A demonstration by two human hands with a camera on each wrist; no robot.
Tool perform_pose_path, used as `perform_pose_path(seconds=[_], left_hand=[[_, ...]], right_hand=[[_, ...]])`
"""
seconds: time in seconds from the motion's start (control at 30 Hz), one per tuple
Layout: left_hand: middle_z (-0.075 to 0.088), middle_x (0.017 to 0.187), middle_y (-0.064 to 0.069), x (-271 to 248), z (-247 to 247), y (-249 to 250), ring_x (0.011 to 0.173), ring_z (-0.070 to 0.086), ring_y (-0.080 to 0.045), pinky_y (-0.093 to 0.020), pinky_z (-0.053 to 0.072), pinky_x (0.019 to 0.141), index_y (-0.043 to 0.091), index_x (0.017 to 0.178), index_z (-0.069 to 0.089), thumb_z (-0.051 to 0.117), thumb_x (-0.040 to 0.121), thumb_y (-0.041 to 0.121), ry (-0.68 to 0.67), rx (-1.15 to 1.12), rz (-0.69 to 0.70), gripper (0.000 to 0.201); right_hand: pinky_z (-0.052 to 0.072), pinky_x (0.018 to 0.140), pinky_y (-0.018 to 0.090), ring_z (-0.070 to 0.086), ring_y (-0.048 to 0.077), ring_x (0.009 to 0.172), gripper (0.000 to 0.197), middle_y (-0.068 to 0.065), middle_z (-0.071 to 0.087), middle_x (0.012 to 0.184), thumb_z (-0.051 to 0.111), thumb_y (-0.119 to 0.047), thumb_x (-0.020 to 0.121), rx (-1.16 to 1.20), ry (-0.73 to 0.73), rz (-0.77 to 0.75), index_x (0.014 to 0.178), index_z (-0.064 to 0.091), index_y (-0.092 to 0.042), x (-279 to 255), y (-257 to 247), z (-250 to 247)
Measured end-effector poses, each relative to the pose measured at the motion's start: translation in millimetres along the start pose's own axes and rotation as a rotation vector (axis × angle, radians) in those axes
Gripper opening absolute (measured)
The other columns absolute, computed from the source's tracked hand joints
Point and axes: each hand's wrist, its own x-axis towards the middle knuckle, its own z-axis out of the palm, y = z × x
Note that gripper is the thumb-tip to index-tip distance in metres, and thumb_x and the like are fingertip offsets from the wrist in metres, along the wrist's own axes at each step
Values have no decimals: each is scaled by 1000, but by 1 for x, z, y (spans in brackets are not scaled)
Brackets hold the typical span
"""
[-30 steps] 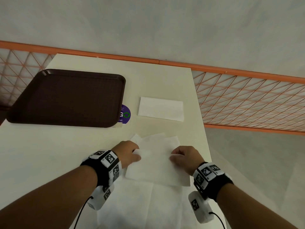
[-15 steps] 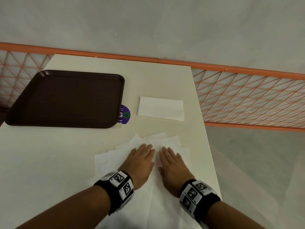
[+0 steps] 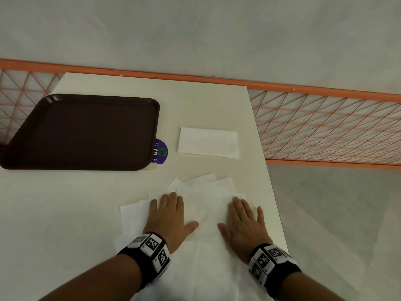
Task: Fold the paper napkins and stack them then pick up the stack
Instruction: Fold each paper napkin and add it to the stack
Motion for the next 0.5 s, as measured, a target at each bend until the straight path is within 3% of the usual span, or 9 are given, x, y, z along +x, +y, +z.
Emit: perform_pose_path(seconds=[0.1, 0.2, 0.33, 0.5], left_hand=[[42, 130, -2, 10, -22, 1, 121, 38, -24, -42, 28, 104, 18, 127, 42, 43, 79, 76, 19, 8, 11, 75], [45, 126, -1, 24, -34, 0, 119, 41, -24, -41, 31, 100, 21, 124, 46, 54, 73, 74, -69, -43, -29, 74], [45, 126, -1, 38, -43, -6, 120, 41, -23, -40, 33, 101, 24, 120, 53, 62, 74, 65, -168, -111, -57, 62], [48, 118, 3, 32, -43, -10, 111, 46, -19, -35, 35, 97, 26, 110, 57, 56, 88, 46, -18, -83, 93, 30]], right_hand=[[22, 114, 46, 30, 24, 135, 81, -2, 32, 146, 13, -72, 80, -3, 45, 0, 138, 38, -21, 10, 0, -19], [36, 101, 42, 41, 22, 117, 59, -3, 44, 126, 51, -70, 79, -19, -15, 8, 117, 51, -25, 22, 1, -43], [38, 97, 42, 43, 22, 113, 53, -2, 47, 121, 67, -64, 73, 7, -124, 22, 111, 55, -28, 34, -2, -61], [36, 99, 40, 42, 21, 118, 60, -4, 46, 127, 70, -58, 74, 27, -110, -32, 123, 49, -31, 40, -4, -59]])
